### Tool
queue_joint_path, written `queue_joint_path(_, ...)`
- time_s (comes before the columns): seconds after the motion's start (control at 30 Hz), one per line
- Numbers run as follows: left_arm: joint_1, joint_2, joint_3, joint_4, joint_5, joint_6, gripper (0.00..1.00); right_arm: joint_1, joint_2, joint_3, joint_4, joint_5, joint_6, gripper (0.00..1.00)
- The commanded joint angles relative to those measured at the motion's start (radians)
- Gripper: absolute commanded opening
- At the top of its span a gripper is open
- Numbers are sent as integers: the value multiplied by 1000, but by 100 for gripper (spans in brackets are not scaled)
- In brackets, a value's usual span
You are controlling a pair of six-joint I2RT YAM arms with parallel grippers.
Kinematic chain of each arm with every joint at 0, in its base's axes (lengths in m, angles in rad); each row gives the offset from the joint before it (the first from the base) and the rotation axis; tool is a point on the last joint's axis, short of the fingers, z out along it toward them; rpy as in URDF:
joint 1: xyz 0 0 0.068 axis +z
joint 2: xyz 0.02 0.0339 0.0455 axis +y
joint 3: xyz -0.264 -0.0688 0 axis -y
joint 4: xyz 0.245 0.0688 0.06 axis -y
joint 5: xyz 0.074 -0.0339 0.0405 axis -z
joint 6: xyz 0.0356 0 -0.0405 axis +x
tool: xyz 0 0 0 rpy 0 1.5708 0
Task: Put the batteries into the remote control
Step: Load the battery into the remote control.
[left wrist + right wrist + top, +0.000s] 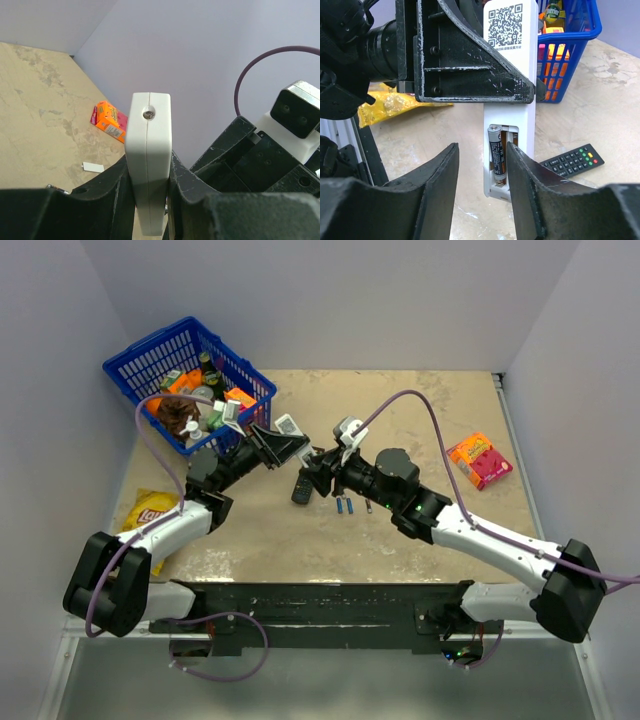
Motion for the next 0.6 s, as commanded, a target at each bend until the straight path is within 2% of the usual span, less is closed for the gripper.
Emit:
queue_joint_path(0.0,-6,-17,31,130,28,-31,0,-5,-25,45,-35,22,-6,50)
queue_joint_path(0.27,-6,-22,26,136,31,-34,0,-5,-40,77,-67,36,-37,59)
queue_joint_path(0.57,-6,-22,28,142,35,-40,0,-5,-39,82,-81,39,-40,64)
